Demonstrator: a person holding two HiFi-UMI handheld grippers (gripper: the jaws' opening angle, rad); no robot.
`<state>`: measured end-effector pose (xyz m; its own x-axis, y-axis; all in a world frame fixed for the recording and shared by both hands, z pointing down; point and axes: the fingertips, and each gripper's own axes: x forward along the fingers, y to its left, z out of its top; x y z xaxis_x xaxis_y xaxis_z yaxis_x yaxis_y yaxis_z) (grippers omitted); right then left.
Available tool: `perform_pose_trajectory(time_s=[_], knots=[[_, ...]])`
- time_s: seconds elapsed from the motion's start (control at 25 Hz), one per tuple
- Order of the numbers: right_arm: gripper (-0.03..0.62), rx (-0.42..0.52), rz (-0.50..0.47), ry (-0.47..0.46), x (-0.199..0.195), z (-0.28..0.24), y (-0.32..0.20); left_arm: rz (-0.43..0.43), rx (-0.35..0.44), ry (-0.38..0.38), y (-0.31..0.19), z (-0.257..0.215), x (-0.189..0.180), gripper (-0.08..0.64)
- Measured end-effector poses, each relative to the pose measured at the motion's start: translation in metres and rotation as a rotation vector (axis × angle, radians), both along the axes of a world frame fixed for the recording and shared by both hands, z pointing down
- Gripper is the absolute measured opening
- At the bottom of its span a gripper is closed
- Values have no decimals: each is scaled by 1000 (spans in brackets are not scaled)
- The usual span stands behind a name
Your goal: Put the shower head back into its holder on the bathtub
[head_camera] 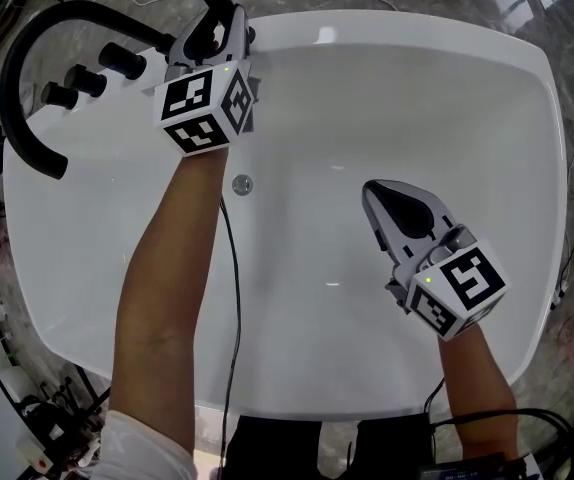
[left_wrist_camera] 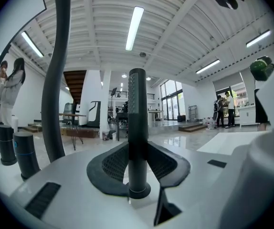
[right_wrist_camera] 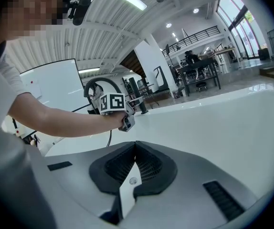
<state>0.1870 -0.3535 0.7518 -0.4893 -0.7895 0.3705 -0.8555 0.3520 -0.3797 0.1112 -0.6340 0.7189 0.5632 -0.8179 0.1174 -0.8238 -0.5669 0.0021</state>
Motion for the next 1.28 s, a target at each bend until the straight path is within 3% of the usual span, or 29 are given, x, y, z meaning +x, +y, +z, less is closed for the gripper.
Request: perform_pose_trajectory(time_s=[0.32, 0.48, 0.64, 0.8, 1.08, 1.28], knots=[[11, -5, 15, -4, 3, 3, 16, -5, 31, -57, 4, -12, -1, 142], [9, -3, 32, -13, 1, -2, 24, -26, 54, -50, 17, -31, -10, 158], [11, -6, 42, -17, -1, -22, 35, -65, 17, -28, 46, -45, -20, 158], [10, -5, 35, -10, -9, -50, 47, -5, -14, -33, 88, -65, -16, 153], [11, -19, 40, -28, -27, -99, 74, 112, -42, -11, 173, -115, -12, 21], [9, -5, 61, -31, -44, -134, 92, 179, -12, -59, 228, -164, -32, 18]])
